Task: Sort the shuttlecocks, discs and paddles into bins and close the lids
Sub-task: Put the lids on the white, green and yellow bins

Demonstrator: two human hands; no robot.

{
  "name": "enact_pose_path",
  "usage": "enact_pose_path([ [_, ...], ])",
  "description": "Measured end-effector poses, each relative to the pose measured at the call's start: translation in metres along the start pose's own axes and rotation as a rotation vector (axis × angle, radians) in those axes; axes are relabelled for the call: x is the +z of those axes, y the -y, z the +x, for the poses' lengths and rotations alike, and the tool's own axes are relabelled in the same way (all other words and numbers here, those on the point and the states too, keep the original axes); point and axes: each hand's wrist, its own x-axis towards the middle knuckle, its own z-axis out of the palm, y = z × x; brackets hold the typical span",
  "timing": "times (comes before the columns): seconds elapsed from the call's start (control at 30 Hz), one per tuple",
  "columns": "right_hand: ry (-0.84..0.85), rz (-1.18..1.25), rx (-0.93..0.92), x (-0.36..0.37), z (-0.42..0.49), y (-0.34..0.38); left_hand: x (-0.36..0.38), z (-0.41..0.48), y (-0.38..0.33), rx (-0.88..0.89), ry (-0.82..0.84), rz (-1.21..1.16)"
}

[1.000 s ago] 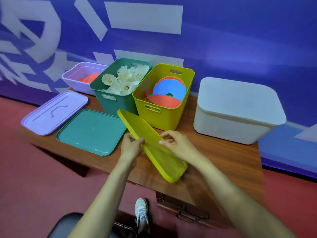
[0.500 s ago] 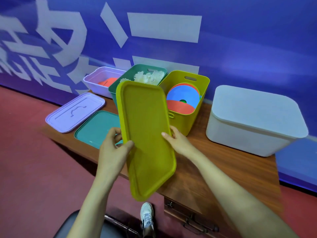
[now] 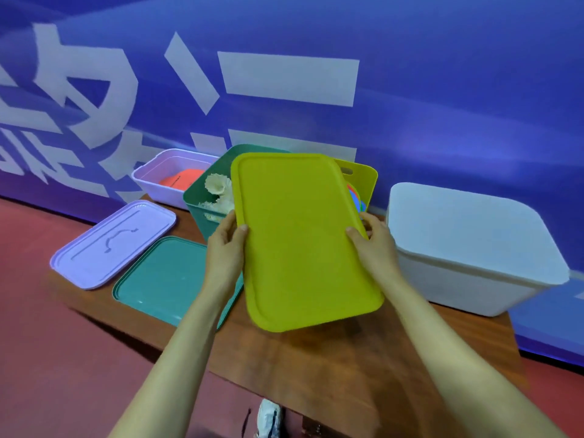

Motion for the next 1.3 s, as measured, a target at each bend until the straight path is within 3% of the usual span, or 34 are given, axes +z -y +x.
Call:
enact_pose_path([
  [0.33, -0.146, -0.022, 0.261, 0.024, 0.09, -0.006, 0.069, 0.19, 0.014, -0.08, 0.373, 0.448],
  [0.53, -0.216, 0.026, 0.39, 0.034, 0.115, -0.001, 0.09, 0.236, 0.031, -0.165, 0.53, 0.512],
  [0.83, -0.229, 0.009, 0.427, 0.04, 0.127, -0.004, 0.108, 0.257, 0.045, -0.167, 0.528, 0.572],
  [1.03, -0.199, 0.199, 0.423, 0.044, 0.126, -0.021, 0.106, 0.253, 0.056, -0.015, 0.503, 0.763],
  [1.17, -0.143, 0.455, 0.47, 0.037, 0.122, -0.015, 0.116, 0.253, 0.052, -0.016, 0.517, 0.848],
  [1.3, -0.109, 0.42, 0.477, 0.028, 0.123, -0.022, 0.124, 0.255, 0.05, -0.094, 0.505, 0.82],
])
